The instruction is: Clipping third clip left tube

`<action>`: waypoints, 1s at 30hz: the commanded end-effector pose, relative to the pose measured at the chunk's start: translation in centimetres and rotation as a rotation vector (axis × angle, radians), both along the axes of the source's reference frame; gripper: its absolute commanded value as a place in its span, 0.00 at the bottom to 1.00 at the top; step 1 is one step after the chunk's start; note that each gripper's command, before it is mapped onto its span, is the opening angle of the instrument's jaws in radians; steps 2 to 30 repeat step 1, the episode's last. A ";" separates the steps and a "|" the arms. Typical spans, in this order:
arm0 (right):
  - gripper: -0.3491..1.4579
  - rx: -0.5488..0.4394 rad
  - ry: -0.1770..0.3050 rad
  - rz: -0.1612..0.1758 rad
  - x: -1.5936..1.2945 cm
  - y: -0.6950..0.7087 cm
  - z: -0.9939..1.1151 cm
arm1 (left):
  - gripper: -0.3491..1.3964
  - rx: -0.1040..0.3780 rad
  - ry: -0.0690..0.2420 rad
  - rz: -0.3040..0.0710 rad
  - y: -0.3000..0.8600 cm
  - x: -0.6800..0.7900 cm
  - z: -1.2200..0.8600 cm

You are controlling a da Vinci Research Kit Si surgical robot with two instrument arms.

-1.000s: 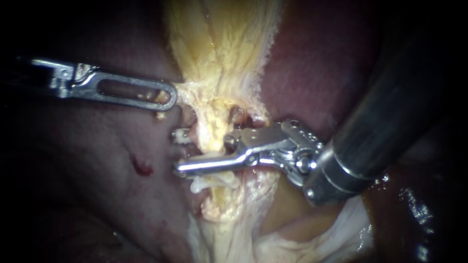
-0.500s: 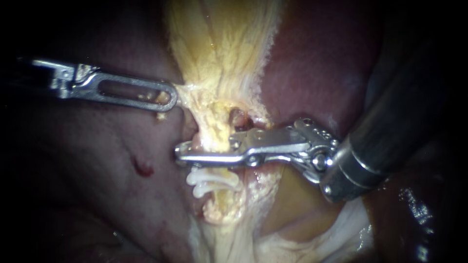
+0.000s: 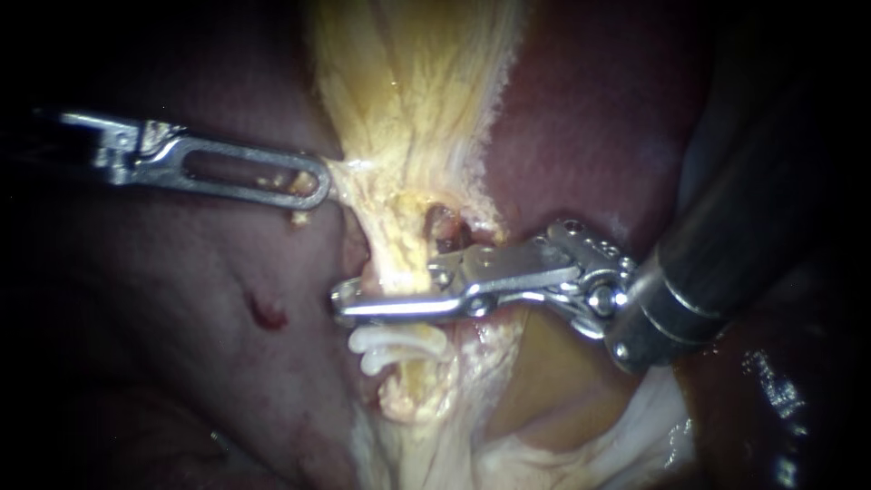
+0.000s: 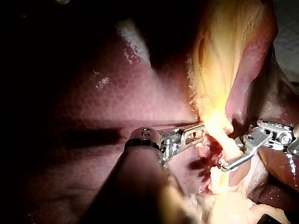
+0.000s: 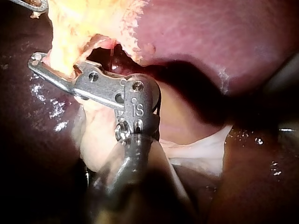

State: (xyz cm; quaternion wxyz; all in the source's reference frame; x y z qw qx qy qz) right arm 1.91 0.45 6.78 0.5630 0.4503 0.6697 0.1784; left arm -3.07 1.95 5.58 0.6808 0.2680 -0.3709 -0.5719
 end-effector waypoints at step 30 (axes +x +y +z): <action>0.00 0.000 -0.001 0.001 -0.01 0.00 0.01 | 0.00 0.000 0.000 0.000 0.00 0.00 0.00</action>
